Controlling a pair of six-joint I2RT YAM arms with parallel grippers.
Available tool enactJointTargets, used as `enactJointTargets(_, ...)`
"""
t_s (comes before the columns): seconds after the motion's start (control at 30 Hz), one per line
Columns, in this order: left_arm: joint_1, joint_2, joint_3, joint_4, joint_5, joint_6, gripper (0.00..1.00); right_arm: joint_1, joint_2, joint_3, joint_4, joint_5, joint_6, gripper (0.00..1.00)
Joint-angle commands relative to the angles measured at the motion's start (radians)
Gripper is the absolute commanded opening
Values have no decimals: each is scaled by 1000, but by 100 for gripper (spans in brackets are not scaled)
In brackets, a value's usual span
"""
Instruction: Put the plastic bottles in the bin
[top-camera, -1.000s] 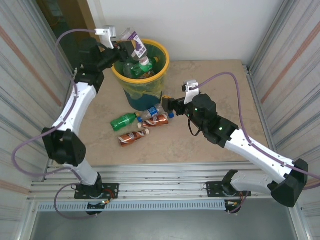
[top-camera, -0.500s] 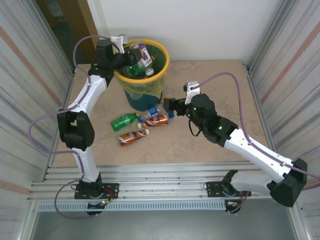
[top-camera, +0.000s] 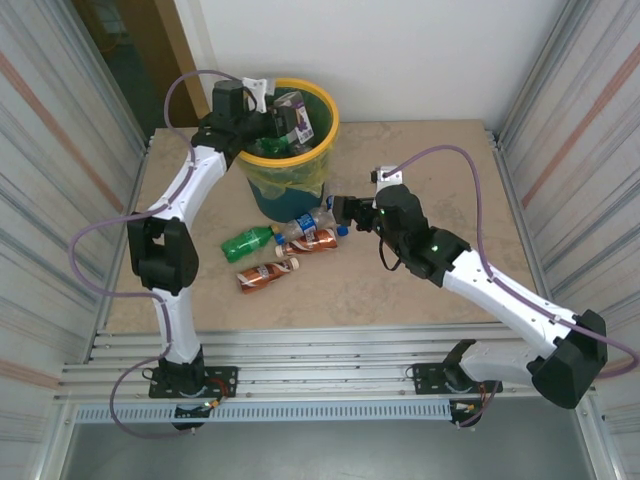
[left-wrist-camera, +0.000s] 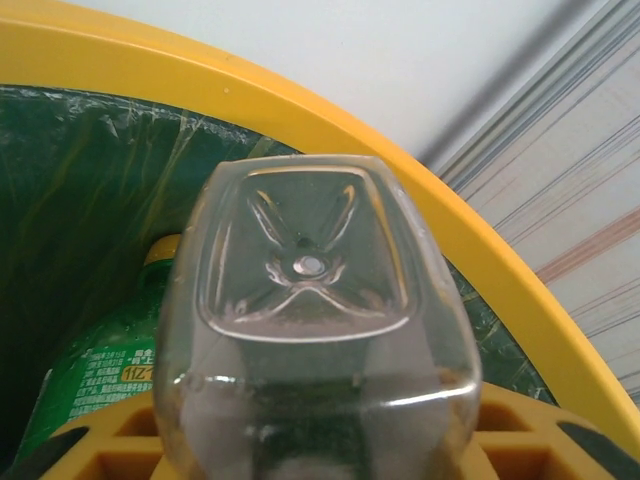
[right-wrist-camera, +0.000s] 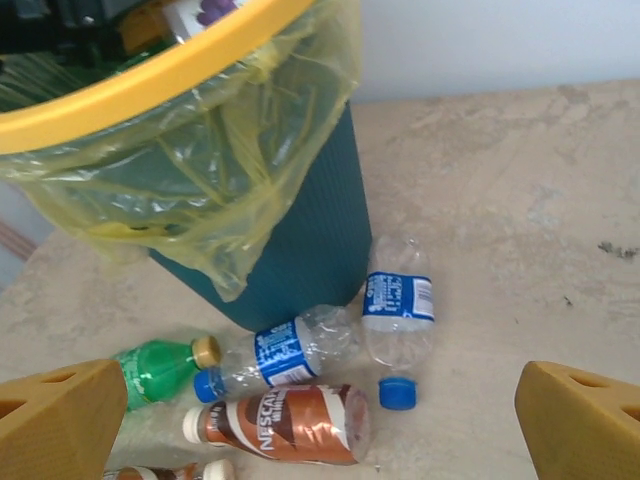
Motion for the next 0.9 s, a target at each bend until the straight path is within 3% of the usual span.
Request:
enactJointTargets(0.0,2,15,53,-63,-20,55,47,-13,15,50,-64,61,72,98)
enactJointTargets(0.27,4,-5,114,-125,-63,113,76,-21,58,73,-137,87,134,98)
enactJointTargets(0.57,4,-152,37,-104,-121,163,87,-20,151,127,-222,75,237,98)
enactJointTargets(0.87,3,-438,-283,43,-259,190,99,-12,307,179,-274,0,395,98)
